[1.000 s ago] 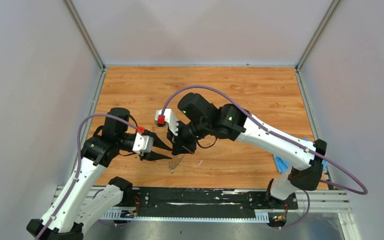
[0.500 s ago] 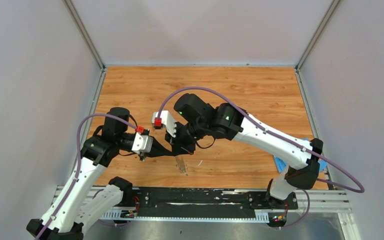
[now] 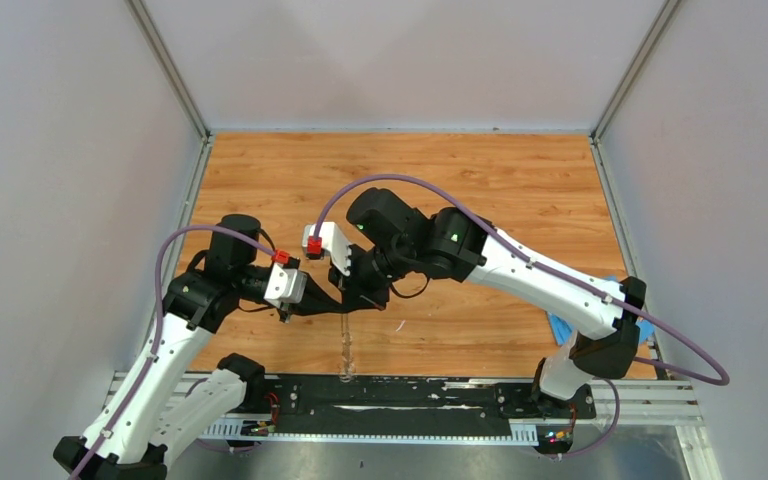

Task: Put the keys on the keyring

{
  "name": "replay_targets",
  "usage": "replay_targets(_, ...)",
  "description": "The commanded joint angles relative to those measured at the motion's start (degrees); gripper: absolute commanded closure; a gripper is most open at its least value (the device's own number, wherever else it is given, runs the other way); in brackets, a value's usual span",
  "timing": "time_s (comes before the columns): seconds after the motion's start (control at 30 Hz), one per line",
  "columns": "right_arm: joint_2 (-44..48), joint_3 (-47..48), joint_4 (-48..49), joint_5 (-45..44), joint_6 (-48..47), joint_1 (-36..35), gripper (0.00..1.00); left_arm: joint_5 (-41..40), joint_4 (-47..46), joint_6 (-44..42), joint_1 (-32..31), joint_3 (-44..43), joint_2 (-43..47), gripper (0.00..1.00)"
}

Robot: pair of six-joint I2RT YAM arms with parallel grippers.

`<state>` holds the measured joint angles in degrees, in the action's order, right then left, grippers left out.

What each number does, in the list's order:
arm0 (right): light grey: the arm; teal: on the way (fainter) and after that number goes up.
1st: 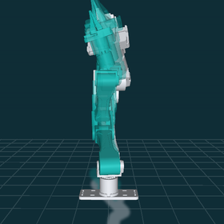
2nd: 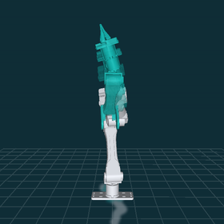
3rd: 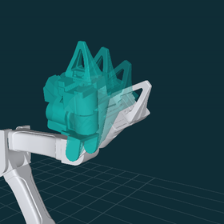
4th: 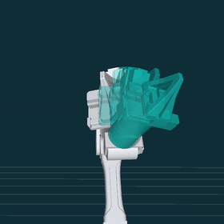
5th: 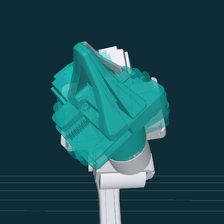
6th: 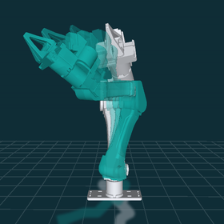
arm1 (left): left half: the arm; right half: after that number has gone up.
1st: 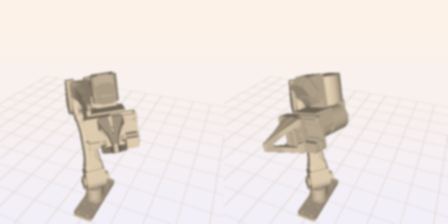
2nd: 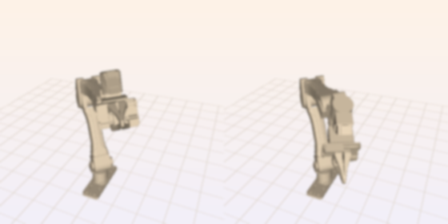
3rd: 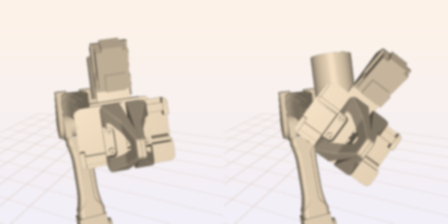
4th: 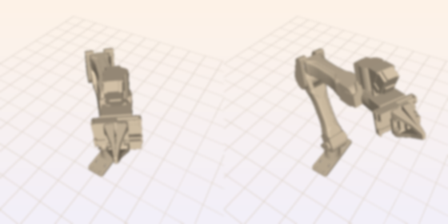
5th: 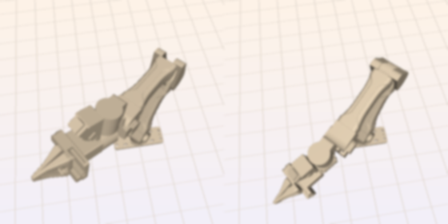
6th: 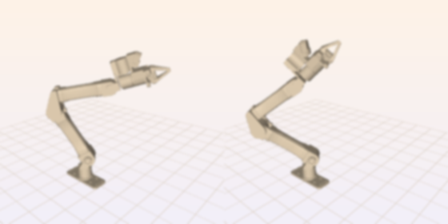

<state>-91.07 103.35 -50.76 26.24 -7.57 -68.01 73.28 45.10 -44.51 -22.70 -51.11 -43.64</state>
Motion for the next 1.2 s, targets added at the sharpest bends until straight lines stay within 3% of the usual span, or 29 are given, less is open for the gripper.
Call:
replay_targets(0.0, -0.3, 1.5, 2.5, 0.0, -0.1, -1.3, 1.0, 0.7, -0.4, 0.5, -0.3, -1.7, -0.2, 1.0)
replay_targets(0.07, 0.2, 0.8, 3.9, -0.6, 0.6, -1.3, 0.99, 0.5, -0.4, 1.6, -0.3, -1.7, -0.1, 1.0)
replay_targets(0.17, 3.2, -3.4, 8.7, -2.6, 1.9, -1.3, 0.77, -0.4, -0.4, 4.8, -0.3, -2.0, -0.6, 1.0)
replay_targets(0.23, 6.6, -7.9, 13.8, -3.8, 3.0, -1.2, 0.7, -0.5, -0.3, 7.6, -0.3, -2.4, -1.5, 1.0)
replay_targets(0.37, 13.2, -16.0, 22.5, -7.2, 6.0, -0.8, 0.59, 1.1, -0.3, 10.2, -0.2, -2.9, -2.8, 1.0)
replay_targets(0.6, 25.0, -32.9, 38.0, -10.0, 7.9, 0.8, 0.49, 3.0, -0.1, 11.5, -0.2, -5.3, -3.4, 1.0)
replay_targets(0.9, 30.6, -44.6, 57.4, -7.5, 11.2, 1.2, 0.48, 3.6, -0.1, 13.4, -0.2, -8.5, -4.7, 1.0)
replay_targets(1.1, 29.8, -45.1, 60.0, -6.3, 10.6, 1.2, 0.55, 3.4, -0.1, 13.2, -0.2, -8.8, -4.8, 1.0)
replay_targets(1.17, 29.5, -45.0, 60.3, -5.8, 10.6, 1.2, 0.61, 3.3, -0.1, 13.1, -0.2, -8.8, -4.6, 1.0)
